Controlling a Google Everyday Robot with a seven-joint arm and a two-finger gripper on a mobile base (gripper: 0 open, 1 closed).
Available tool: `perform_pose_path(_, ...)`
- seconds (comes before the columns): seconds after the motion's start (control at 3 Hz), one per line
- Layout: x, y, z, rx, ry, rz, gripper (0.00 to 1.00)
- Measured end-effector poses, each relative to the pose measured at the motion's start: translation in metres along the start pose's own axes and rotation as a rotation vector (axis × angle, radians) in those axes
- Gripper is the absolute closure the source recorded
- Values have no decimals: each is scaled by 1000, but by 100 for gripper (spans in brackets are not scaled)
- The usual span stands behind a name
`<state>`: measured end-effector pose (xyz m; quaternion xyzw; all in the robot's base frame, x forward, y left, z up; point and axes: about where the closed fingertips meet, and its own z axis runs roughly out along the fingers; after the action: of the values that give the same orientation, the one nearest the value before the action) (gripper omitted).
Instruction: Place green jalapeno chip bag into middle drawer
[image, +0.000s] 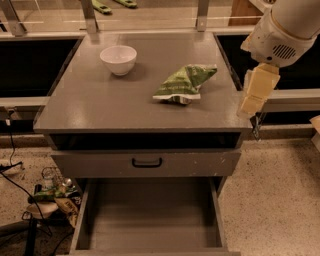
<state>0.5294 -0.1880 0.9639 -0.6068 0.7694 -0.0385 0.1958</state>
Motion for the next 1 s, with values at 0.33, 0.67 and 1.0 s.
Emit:
perform_pose_path(0.33,-9,-15,11,-4,-15,-1,0)
perform_pose_path(0.67,-29,-33,30,-26,-41,-16,0)
perform_pose_path(1.0,-45,-48,50,-59,-52,-31,0)
